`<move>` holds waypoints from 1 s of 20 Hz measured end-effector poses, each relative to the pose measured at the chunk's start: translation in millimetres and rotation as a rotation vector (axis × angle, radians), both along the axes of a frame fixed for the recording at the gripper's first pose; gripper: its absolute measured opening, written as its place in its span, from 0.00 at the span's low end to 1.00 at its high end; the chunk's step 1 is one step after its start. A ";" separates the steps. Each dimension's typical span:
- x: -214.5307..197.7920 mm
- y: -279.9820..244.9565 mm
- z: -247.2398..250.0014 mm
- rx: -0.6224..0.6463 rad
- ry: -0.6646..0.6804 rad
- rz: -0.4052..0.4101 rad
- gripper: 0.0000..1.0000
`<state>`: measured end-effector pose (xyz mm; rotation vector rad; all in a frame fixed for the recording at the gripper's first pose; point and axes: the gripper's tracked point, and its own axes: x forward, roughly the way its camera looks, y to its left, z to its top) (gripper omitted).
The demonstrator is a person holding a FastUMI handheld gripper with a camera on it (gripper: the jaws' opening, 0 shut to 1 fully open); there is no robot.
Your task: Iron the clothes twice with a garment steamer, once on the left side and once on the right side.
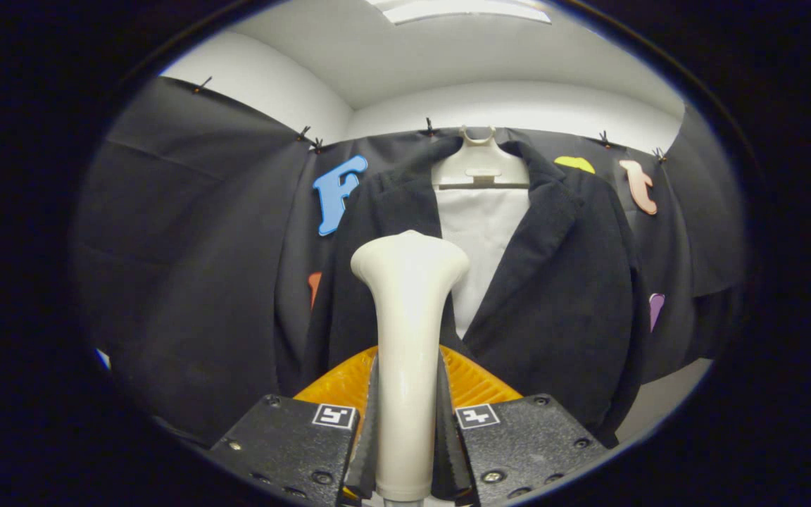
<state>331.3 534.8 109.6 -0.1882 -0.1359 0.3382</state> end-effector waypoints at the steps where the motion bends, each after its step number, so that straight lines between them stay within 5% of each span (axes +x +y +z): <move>1: -2.8 1.0 -8.5 -0.001 0.021 0.001 0.38; 20: -30.8 -26.7 -121.7 -0.086 0.219 -0.089 0.38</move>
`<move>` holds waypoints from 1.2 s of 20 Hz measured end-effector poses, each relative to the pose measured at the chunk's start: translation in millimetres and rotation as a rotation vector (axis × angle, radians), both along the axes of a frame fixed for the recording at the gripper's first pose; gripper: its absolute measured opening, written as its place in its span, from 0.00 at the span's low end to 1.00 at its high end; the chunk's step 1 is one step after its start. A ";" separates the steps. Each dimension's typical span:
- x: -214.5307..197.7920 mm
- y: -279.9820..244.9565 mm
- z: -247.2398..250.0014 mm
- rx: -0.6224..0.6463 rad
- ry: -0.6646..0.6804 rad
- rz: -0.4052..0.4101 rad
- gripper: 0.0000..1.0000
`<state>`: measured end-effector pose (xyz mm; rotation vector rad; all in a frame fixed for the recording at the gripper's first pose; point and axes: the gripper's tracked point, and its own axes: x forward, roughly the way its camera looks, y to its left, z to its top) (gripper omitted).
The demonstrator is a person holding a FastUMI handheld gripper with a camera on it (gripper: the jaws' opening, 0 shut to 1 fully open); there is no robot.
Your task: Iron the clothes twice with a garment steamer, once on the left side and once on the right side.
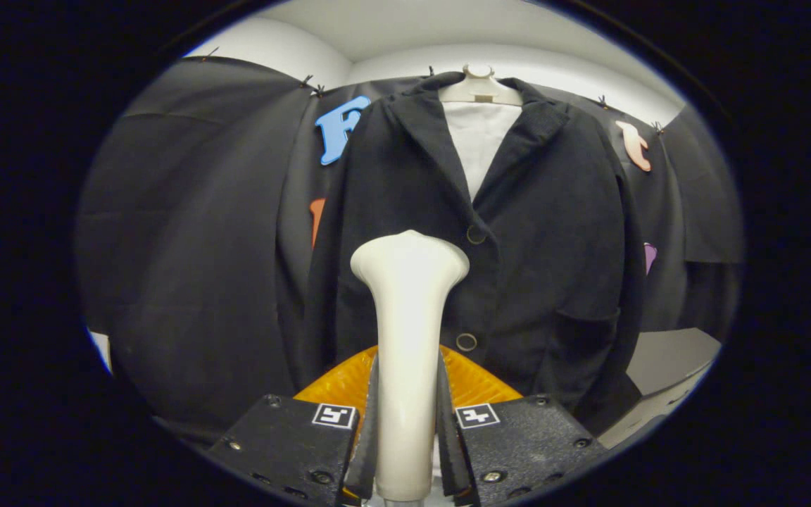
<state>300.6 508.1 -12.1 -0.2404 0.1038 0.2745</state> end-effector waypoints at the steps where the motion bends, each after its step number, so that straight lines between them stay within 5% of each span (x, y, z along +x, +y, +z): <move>1: -0.5 -2.9 -6.6 -0.006 0.014 -0.007 0.38; 24: -29.5 -51.3 -145.1 -0.191 0.350 -0.033 0.38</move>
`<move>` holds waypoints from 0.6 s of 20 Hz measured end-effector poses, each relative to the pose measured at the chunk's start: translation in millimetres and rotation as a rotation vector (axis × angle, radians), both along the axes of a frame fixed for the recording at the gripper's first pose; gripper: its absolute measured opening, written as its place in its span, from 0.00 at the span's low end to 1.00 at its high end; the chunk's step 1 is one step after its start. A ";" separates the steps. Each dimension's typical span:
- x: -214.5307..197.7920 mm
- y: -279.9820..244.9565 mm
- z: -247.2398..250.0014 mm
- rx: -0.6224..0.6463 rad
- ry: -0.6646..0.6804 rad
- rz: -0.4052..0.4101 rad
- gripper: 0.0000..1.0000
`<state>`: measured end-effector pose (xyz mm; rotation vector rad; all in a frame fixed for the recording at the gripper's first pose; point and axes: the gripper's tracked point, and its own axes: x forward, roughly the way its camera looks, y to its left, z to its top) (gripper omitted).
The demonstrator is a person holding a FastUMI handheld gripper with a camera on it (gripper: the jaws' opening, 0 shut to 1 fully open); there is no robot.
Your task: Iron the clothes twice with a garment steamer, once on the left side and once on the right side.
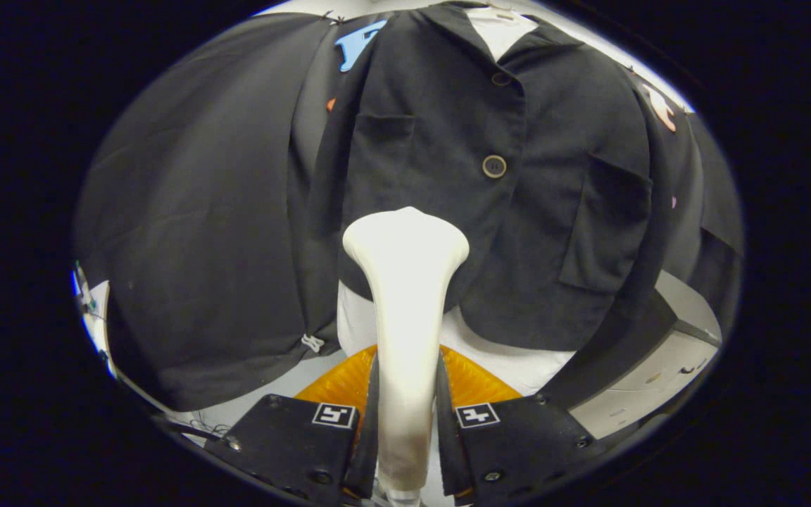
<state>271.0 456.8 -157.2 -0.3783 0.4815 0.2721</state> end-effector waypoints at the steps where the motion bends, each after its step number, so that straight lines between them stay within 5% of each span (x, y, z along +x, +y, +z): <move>1: -1.2 -4.0 -7.2 -0.012 0.012 -0.002 0.38; 6: -33.5 -18.7 -30.2 -0.035 0.125 0.000 0.39; 12: -68.6 -37.0 18.7 0.028 0.052 -0.009 0.38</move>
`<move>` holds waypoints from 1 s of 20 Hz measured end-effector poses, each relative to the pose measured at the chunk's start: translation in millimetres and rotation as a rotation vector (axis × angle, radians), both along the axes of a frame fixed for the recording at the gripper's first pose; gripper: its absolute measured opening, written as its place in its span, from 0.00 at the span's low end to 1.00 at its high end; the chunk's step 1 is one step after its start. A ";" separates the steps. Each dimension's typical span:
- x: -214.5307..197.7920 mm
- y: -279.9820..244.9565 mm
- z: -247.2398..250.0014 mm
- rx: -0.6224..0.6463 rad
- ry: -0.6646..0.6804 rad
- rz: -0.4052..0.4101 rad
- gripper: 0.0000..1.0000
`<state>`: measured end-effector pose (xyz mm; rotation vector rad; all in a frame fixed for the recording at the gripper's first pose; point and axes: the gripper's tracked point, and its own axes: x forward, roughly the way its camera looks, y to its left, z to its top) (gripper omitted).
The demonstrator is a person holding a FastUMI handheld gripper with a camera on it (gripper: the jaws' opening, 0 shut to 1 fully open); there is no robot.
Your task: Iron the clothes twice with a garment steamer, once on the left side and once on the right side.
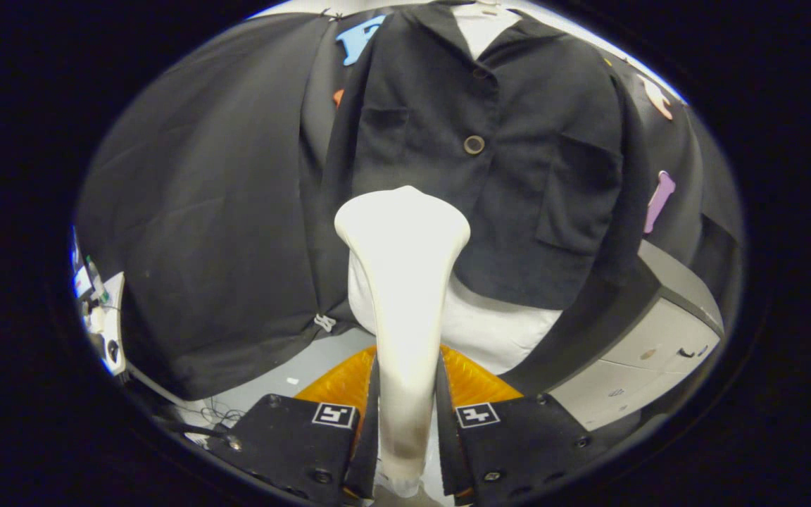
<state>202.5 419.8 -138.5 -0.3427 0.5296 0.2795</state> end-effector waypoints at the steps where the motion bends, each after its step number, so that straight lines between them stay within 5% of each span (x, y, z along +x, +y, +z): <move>1: -5.1 -8.2 8.3 0.005 -0.019 -0.015 0.38; 20: -114.7 -288.7 255.8 0.223 -0.419 -0.411 0.38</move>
